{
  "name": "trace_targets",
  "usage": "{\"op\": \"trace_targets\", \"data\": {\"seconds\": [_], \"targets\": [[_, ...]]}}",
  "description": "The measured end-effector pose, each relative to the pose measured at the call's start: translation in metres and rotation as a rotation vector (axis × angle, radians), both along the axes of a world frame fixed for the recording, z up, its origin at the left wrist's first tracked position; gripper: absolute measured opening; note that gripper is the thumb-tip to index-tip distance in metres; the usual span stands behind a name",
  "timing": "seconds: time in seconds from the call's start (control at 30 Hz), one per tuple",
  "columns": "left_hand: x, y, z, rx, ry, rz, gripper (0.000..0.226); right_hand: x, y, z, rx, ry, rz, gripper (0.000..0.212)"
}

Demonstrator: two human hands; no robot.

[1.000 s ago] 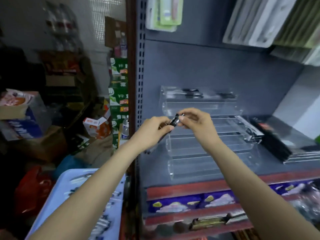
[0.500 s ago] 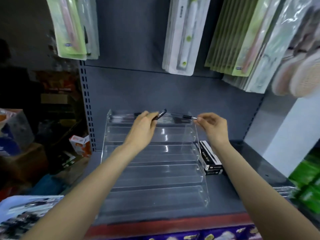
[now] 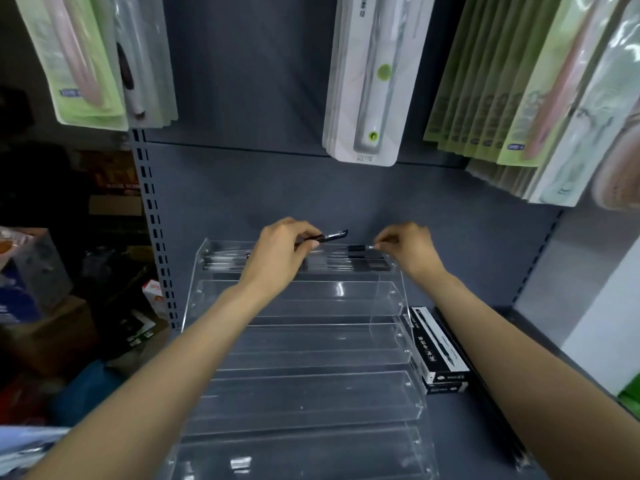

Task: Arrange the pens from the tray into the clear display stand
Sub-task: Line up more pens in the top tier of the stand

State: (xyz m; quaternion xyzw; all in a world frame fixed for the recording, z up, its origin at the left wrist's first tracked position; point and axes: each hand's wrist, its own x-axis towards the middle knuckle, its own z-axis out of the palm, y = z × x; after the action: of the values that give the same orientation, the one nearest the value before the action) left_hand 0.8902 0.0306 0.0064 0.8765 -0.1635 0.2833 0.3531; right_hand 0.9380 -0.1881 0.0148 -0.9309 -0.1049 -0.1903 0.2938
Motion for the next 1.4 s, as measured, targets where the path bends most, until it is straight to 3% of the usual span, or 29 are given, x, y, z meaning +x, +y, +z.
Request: {"op": "trace_targets", "data": {"seconds": [0.23,0.33,0.4,0.5,0.57,0.63,0.77,0.93,1.07,1.4], "targets": [[0.019,-0.011,0.006,0.101,0.057,-0.015,0.022,0.014,-0.003,0.002,-0.395,0.000,-0.033,0.011],[0.024,-0.016,0.004,0.102,0.082,-0.020,0.023,0.018,-0.001,-0.001,-0.433,0.039,-0.042,0.012],[0.024,-0.021,0.002,0.079,0.111,-0.022,0.019,0.018,-0.005,-0.001,-0.354,0.034,-0.021,0.011],[0.027,-0.031,0.005,0.044,0.154,-0.045,0.010,0.010,-0.016,0.001,-0.042,-0.032,0.026,0.016],[0.028,-0.040,0.008,0.050,0.160,-0.068,0.009,0.003,-0.021,0.003,0.180,0.019,0.147,0.026],[0.028,-0.050,0.010,0.047,0.152,-0.087,0.009,0.000,-0.025,0.005,0.274,0.071,0.269,0.025],[0.029,-0.059,0.010,0.069,0.173,-0.083,0.008,0.000,-0.028,0.004,0.220,0.013,0.255,0.010],[0.035,-0.030,0.003,0.270,0.238,0.104,0.012,0.001,-0.027,-0.002,0.178,0.017,0.164,0.008],[0.038,-0.021,0.009,0.302,0.276,0.128,0.012,0.006,-0.026,-0.006,0.104,0.032,0.118,0.008],[0.047,-0.020,0.014,0.404,0.306,0.109,0.022,0.013,-0.010,0.002,-0.260,0.071,0.007,0.009]]}}
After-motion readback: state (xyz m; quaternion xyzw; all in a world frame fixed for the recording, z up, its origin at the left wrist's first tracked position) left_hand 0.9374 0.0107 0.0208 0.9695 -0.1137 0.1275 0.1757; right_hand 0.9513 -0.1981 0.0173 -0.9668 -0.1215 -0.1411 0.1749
